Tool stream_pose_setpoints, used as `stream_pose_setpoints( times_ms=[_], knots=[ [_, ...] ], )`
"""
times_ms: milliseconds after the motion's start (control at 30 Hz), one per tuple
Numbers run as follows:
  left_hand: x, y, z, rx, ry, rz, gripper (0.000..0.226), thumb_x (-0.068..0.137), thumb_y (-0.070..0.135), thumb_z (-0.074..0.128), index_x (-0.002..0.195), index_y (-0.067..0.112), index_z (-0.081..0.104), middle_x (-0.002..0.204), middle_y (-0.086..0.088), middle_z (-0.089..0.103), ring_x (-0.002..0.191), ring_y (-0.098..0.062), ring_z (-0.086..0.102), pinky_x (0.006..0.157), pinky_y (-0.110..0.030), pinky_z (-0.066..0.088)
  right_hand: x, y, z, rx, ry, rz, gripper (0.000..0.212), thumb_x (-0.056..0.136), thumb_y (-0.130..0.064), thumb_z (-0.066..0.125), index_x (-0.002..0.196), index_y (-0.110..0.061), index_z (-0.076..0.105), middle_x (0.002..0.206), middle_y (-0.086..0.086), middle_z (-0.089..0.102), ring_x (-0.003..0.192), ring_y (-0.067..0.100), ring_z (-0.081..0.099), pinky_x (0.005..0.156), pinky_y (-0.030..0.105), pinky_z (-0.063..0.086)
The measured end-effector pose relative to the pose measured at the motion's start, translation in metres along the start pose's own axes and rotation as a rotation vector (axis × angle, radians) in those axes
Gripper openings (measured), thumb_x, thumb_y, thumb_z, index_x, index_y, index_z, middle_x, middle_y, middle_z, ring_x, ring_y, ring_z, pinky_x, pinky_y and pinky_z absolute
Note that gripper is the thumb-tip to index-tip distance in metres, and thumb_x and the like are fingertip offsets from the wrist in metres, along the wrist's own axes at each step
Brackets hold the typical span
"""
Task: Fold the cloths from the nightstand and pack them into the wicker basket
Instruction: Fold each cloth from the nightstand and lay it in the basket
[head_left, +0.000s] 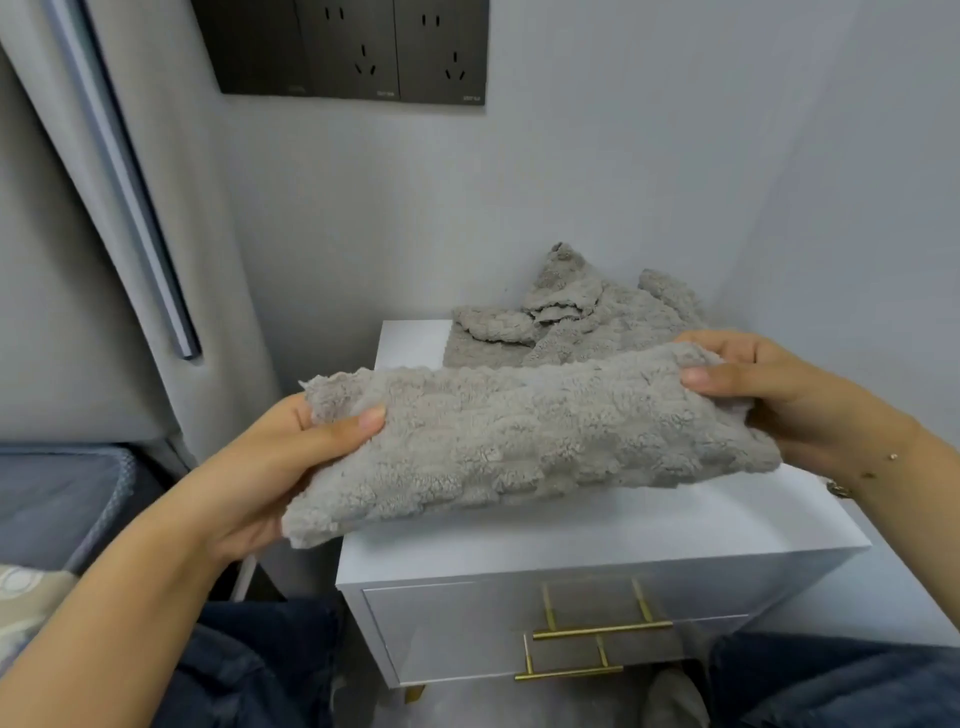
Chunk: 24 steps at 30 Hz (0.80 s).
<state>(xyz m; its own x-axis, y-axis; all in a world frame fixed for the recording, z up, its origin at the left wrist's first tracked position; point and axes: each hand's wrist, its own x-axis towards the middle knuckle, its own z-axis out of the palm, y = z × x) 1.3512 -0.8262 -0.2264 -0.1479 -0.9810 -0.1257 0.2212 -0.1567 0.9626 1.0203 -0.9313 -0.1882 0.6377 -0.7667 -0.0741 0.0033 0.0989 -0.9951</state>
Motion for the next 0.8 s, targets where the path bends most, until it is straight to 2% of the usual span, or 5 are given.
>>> stream_pose_setpoints(
  times_ms=[100,433,533,700,800],
  knots=[
    [-0.006,0.015,0.006,-0.054,-0.030,0.020,0.071,0.036,0.041,0.098,0.098,0.014,0.078,0.110,-0.015,0.072,0.094,-0.028,0.072,0.069,-0.031,0.060,-0.006,-0.010,0.002,0.086,-0.049,-0.015,0.055,0.043,-0.024,0.095,0.094,-0.009,0.078,0.097,0.015,0.074,0.082,0.025,0.074,0.065,0.029,0.059],
    [0.076,0.044,-0.020,0.347,0.270,0.095,0.054,0.070,0.041,0.074,0.113,0.008,0.069,0.104,-0.006,0.069,0.090,-0.023,0.061,0.078,-0.030,0.054,0.056,-0.027,-0.006,-0.160,0.493,-0.284,0.022,0.089,-0.007,0.065,0.109,0.000,0.066,0.089,0.006,0.071,0.073,0.011,0.069,0.061,0.020,0.055],
    [0.093,0.040,-0.027,0.426,0.308,0.223,0.022,0.085,0.028,0.070,0.100,0.012,0.071,0.093,-0.005,0.069,0.086,-0.017,0.061,0.083,-0.031,0.049,0.073,-0.022,-0.010,-0.344,0.573,-0.390,0.011,0.089,-0.004,0.066,0.096,-0.013,0.067,0.082,0.001,0.067,0.068,0.001,0.065,0.064,0.013,0.051],
    [0.091,0.013,-0.030,0.677,0.334,0.354,0.006,0.090,0.020,0.069,0.084,0.019,0.071,0.082,-0.001,0.070,0.078,-0.009,0.063,0.080,-0.027,0.048,0.070,0.008,-0.023,-0.643,0.467,-0.297,0.012,0.087,-0.010,0.071,0.087,-0.022,0.073,0.086,0.009,0.070,0.078,0.023,0.062,0.075,0.034,0.052],
    [0.075,-0.015,-0.031,0.785,0.266,0.365,0.004,0.087,0.017,0.071,0.088,0.021,0.072,0.087,0.003,0.072,0.084,-0.012,0.068,0.083,-0.028,0.052,0.055,0.017,-0.027,-0.754,0.351,-0.282,0.016,0.084,-0.005,0.072,0.084,-0.020,0.073,0.080,-0.012,0.068,0.078,0.001,0.060,0.072,0.011,0.046]
  ],
)
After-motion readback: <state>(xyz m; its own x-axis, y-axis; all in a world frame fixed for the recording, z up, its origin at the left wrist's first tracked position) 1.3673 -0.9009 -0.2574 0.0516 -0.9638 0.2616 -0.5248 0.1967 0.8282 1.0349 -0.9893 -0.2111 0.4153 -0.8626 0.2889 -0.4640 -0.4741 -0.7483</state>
